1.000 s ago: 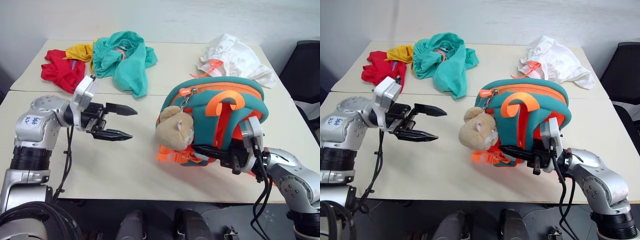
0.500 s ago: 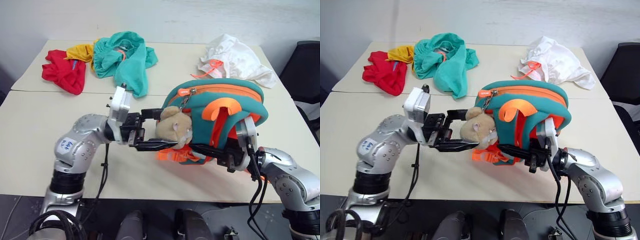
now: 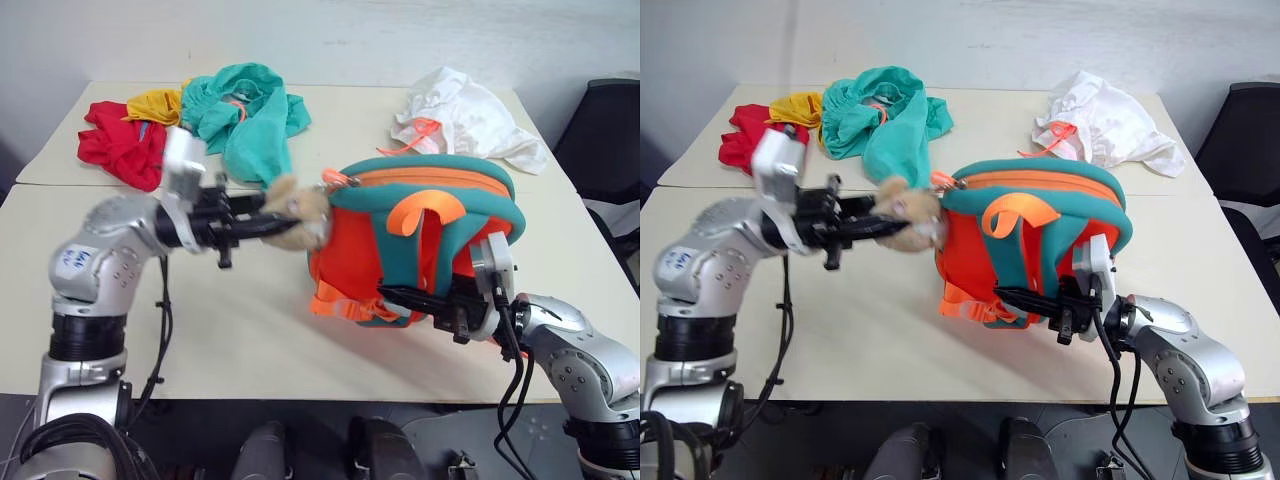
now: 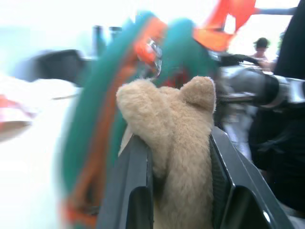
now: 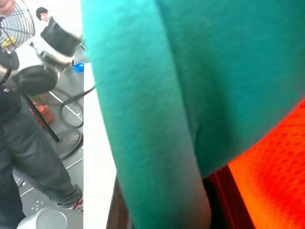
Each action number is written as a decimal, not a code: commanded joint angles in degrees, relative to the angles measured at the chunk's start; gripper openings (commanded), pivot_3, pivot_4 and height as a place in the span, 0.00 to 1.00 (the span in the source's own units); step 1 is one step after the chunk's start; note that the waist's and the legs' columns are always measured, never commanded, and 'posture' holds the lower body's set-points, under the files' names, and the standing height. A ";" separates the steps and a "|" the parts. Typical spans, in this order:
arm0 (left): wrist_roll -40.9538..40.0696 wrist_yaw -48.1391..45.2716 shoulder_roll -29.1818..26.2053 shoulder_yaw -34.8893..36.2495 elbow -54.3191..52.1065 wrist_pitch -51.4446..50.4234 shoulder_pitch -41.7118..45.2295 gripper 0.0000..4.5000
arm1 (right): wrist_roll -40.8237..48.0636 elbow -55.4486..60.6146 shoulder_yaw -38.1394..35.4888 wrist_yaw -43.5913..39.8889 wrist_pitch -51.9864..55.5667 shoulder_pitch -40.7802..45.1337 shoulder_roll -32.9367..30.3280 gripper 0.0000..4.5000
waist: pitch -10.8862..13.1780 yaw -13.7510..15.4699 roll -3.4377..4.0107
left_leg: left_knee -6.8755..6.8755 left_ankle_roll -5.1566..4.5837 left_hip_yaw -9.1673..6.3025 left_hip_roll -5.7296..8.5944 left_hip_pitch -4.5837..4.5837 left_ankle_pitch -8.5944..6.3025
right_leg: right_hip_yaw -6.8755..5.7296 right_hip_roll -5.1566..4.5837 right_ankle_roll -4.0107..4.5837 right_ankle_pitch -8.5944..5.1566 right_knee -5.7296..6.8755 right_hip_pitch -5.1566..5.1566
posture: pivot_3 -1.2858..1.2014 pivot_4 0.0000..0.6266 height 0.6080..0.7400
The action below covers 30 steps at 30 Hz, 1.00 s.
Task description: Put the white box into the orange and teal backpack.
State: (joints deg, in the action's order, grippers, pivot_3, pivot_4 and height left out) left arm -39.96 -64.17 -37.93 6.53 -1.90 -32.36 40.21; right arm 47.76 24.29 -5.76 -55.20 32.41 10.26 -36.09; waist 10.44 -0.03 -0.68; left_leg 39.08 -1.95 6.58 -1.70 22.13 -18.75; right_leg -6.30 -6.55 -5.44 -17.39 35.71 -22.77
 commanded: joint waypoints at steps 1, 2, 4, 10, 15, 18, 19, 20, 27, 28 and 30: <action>6.67 -1.55 -4.70 -0.25 8.38 4.22 0.98 0.23 | 0.89 0.99 -2.07 0.58 -1.25 -0.11 0.59 0.00 | 0.00 -0.10 0.00 | -0.01 0.00 0.02 0.00 -0.01 0.00 | 0.00 0.01 0.00 0.00 0.00 0.00 | 0.52 0.24 1.00; 10.06 -2.87 -6.52 -2.58 10.32 6.28 0.55 0.23 | 0.83 1.17 -2.09 0.69 -1.28 -0.28 0.72 0.00 | 0.00 -0.11 0.00 | -0.03 0.00 0.06 0.00 -0.01 0.00 | 0.00 0.07 0.00 0.00 0.00 -0.02 | 0.52 0.24 1.00; 16.18 -4.63 -8.25 -6.63 14.38 11.93 -0.40 0.23 | 0.89 1.61 -2.08 1.09 -1.25 -0.57 1.04 0.00 | 0.00 -0.04 0.00 | -0.04 0.00 0.08 -0.01 0.00 0.00 | -0.01 0.10 0.00 0.00 0.01 -0.04 | 0.52 0.24 1.00; 20.12 -6.94 -2.34 -12.77 17.34 18.21 -5.51 0.23 | 1.01 2.08 -2.03 2.46 -1.67 -1.31 2.63 0.00 | 0.00 -0.01 0.01 | -0.03 -0.03 0.13 0.00 0.00 -0.02 | 0.06 0.00 0.00 0.00 0.04 -0.06 | 0.52 0.24 1.00; 17.08 -5.70 1.48 -10.74 12.99 17.10 -10.19 0.43 | -0.36 1.29 -3.70 2.23 -3.43 -3.61 2.38 0.16 | 0.00 -0.08 0.01 | -0.02 -0.03 0.13 -0.06 0.03 -0.03 | 0.09 -0.09 0.00 0.00 0.04 -0.10 | 0.52 0.24 1.00; 17.23 -4.83 -0.81 -8.11 10.67 17.58 -13.91 0.66 | -0.77 2.10 -7.44 -0.13 -5.59 -7.28 0.07 0.39 | 0.00 -0.05 0.01 | -0.02 -0.03 0.13 -0.07 0.00 -0.02 | 0.10 -0.12 0.00 0.00 0.06 -0.10 | 0.52 0.24 1.00; 16.63 -4.38 -1.50 -6.38 9.86 17.68 -15.33 0.74 | -1.18 2.35 -9.04 -0.73 -6.71 -8.61 -0.60 0.47 | 0.00 -0.07 0.01 | -0.03 -0.03 0.13 -0.05 0.00 -0.03 | 0.12 -0.12 0.00 0.00 0.06 -0.10 | 0.52 0.24 1.00; 16.19 -4.75 -3.01 -4.20 8.90 18.58 -17.26 0.82 | -1.10 2.43 -11.60 -1.88 -7.14 -10.84 -2.02 0.55 | 0.00 -0.08 0.01 | -0.04 -0.04 0.14 -0.05 0.01 -0.03 | 0.12 -0.13 0.00 0.00 0.05 -0.11 | 0.52 0.24 1.00; 13.65 -9.64 -14.47 9.49 3.27 21.02 -33.74 1.00 | -10.45 -8.87 -27.18 -16.39 -21.51 -25.76 -11.24 0.99 | 0.00 -0.04 0.02 | -0.09 -0.05 0.12 -0.09 -0.03 -0.14 | 0.13 -0.23 0.00 0.00 -0.13 -0.05 | 0.52 0.24 1.00; 13.40 -9.41 -15.01 10.99 2.72 20.81 -35.59 1.00 | -11.51 -11.76 -28.17 -16.95 -23.84 -25.38 -11.59 0.99 | 0.00 -0.10 0.02 | -0.08 -0.08 0.14 -0.07 -0.10 -0.16 | 0.15 -0.27 0.00 0.00 -0.19 0.01 | 0.52 0.24 1.00; 12.65 -8.36 -15.03 14.36 2.19 20.44 -38.92 1.00 | -13.82 -18.37 -28.73 -19.15 -29.41 -23.01 -12.53 0.99 | 0.03 -0.15 0.07 | -0.07 -0.14 0.17 -0.05 -0.29 -0.35 | 0.17 -0.40 0.00 0.00 -0.28 0.14 | 0.52 0.24 1.00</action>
State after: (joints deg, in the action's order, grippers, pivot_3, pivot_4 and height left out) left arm -25.68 -72.90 -52.66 17.99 2.21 -12.25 2.16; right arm 35.27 8.87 -32.46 -72.49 7.90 -13.94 -47.49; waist 10.47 -0.18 -0.61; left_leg 38.98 -2.04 6.75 -1.75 21.68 -19.15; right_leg -6.11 -7.04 -5.41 -17.41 35.44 -22.52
